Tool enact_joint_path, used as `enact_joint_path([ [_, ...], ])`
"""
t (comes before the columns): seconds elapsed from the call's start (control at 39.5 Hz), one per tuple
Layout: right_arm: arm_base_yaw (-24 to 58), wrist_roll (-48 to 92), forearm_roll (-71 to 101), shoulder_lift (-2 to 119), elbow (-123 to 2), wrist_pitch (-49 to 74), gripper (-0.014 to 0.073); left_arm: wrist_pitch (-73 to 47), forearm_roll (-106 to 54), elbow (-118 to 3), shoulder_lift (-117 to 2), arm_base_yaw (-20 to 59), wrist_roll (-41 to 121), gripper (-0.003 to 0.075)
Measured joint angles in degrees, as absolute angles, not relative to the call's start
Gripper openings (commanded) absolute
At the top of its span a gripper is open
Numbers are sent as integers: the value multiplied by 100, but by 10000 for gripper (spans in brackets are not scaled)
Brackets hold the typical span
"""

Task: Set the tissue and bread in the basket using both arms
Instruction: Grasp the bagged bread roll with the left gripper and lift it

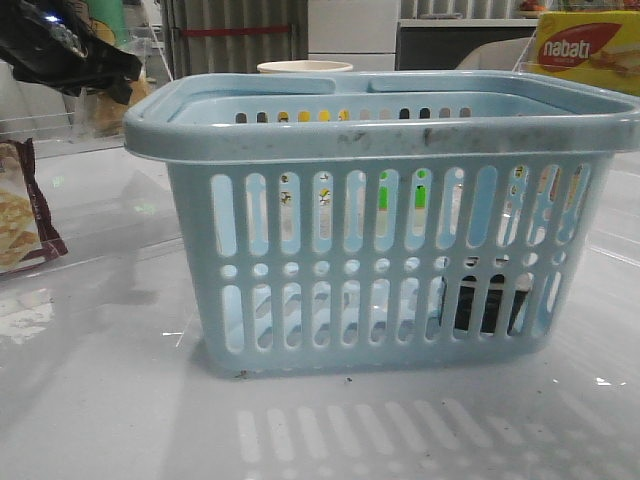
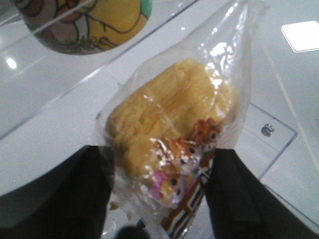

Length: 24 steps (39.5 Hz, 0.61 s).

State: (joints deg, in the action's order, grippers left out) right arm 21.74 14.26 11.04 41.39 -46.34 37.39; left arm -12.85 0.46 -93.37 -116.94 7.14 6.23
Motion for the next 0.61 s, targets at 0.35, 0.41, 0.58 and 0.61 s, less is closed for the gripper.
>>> enact_joint_path([
  [0.35, 2174, 1426, 1104, 4139, -4634, 3739, 570, -1703, 46, -9337, -11457, 725, 623, 103],
  [0.41, 2174, 1426, 1104, 4139, -4634, 3739, 570, -1851, 46, -9337, -11300, 749, 623, 91],
  [0.58, 2174, 1426, 1104, 4139, -4634, 3739, 570, -2299, 46, -9337, -10525, 851, 623, 91],
  [0.61, 2174, 1426, 1104, 4139, -4634, 3739, 570, -2384, 46, -9337, -10419, 865, 623, 91],
])
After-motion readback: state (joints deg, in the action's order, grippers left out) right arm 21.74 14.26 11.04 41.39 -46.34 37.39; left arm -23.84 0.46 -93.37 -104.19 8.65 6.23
